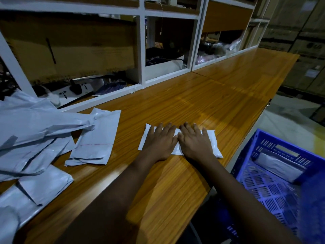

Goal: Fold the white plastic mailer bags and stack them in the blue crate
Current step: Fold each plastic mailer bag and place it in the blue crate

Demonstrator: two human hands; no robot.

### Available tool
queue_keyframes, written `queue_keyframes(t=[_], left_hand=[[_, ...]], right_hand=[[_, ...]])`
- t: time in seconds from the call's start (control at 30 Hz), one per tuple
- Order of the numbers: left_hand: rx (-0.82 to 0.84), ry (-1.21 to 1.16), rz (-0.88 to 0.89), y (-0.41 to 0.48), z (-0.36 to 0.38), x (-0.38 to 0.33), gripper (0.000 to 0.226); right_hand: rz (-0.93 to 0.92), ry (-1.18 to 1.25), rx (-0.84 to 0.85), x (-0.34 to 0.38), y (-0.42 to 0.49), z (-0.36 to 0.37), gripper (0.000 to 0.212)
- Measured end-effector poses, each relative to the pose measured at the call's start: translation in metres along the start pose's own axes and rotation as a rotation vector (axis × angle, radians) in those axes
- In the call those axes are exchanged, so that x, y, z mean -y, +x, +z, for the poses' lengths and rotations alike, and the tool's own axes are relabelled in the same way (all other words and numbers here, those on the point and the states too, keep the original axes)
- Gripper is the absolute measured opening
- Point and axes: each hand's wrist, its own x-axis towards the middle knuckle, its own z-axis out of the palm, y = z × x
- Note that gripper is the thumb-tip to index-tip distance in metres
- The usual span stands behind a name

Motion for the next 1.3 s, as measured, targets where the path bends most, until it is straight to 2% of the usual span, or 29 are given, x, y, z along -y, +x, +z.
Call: queue_keyframes(t=[0.1, 0.23, 0.3, 0.37, 0.47, 0.5, 0.6, 0.67, 0.9, 1.07, 1.17, 1.3], left_hand=[[-0.002, -0.059, -0.004, -0.007, 0.000, -0.001, 0.055], [0.019, -0.040, -0.036, 0.004, -0.002, 0.001, 0.056], [0.026, -0.032, -0.047, 0.005, 0.000, 0.002, 0.057], [0.016, -0.029, -0.041, 0.005, 0.003, 0.006, 0.059], [0.008, -0.093, -0.039, 0.004, 0.004, 0.014, 0.065], [0.026, -0.128, -0.043, 0.005, 0.002, 0.017, 0.066], [0.079, -0.198, -0.067, 0.008, -0.004, 0.022, 0.070], [0.083, -0.207, -0.065, 0.006, -0.006, 0.023, 0.072], [0.084, -0.197, -0.052, 0.004, -0.003, 0.031, 0.083], [0.116, -0.201, -0.071, 0.005, -0.006, 0.030, 0.098], [0.135, -0.216, -0.067, 0.001, -0.004, 0.031, 0.107], [0.160, -0.230, -0.090, 0.005, -0.010, 0.032, 0.111]], right_hand=[[-0.007, -0.013, -0.018, -0.003, -0.009, 0.006, 0.063], [0.042, 0.016, 0.066, -0.002, 0.002, -0.002, 0.083], [0.046, 0.029, 0.093, -0.004, 0.004, -0.002, 0.085], [0.046, 0.073, 0.074, -0.006, 0.000, 0.000, 0.082], [0.057, 0.127, 0.051, -0.014, -0.004, -0.001, 0.095], [0.063, 0.131, 0.073, -0.017, -0.003, -0.002, 0.095], [0.041, 0.149, 0.074, -0.024, 0.004, -0.004, 0.076], [0.028, 0.195, 0.093, -0.028, 0.004, -0.006, 0.075], [0.003, 0.271, 0.160, -0.042, -0.006, -0.010, 0.107], [-0.012, 0.244, 0.148, -0.044, -0.001, -0.011, 0.088], [-0.011, 0.252, 0.151, -0.046, -0.008, -0.007, 0.094], [0.015, 0.271, 0.216, -0.051, 0.001, -0.012, 0.114]])
